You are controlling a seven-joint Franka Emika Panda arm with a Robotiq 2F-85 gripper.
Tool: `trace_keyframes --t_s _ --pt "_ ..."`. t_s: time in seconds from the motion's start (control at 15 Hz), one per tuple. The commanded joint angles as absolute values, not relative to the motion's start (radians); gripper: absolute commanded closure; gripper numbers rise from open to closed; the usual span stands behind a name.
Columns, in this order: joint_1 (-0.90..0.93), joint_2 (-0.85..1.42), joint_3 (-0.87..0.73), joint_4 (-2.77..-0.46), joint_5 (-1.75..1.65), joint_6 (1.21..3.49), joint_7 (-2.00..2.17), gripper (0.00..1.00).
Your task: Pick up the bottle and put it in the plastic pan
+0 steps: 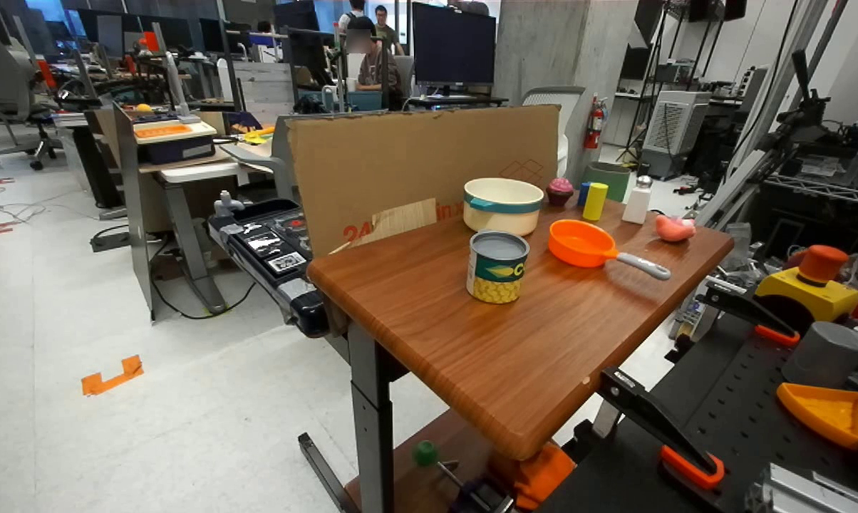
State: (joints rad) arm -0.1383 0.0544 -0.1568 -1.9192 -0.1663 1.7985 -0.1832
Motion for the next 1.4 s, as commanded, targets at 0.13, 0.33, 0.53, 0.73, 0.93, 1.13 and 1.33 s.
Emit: trace_keyframes --t_s 0.13,0.33,0.53,0.73,0.93,1.13,1.33 --pt "-0.154 0.109 -0.158 -1.905 -0.182 1.827 -0.192 0.00" --pt "-0.163 0.144 -0.161 -1.893 -0.183 1.812 -0.202 0.00" --pt "-0.174 0.187 -0.165 -1.876 -0.190 1.798 -0.216 0.00" --pt "-0.185 0.225 -0.172 -1.872 -0.211 1.805 -0.218 0.00" --pt "-0.198 0.256 -0.177 -1.868 -0.233 1.804 -0.221 0.00" --pt "-0.210 0.261 -0.179 -1.876 -0.241 1.808 -0.250 0.00" --pt "-0.212 0.261 -0.183 -1.880 -0.264 1.801 -0.228 0.00"
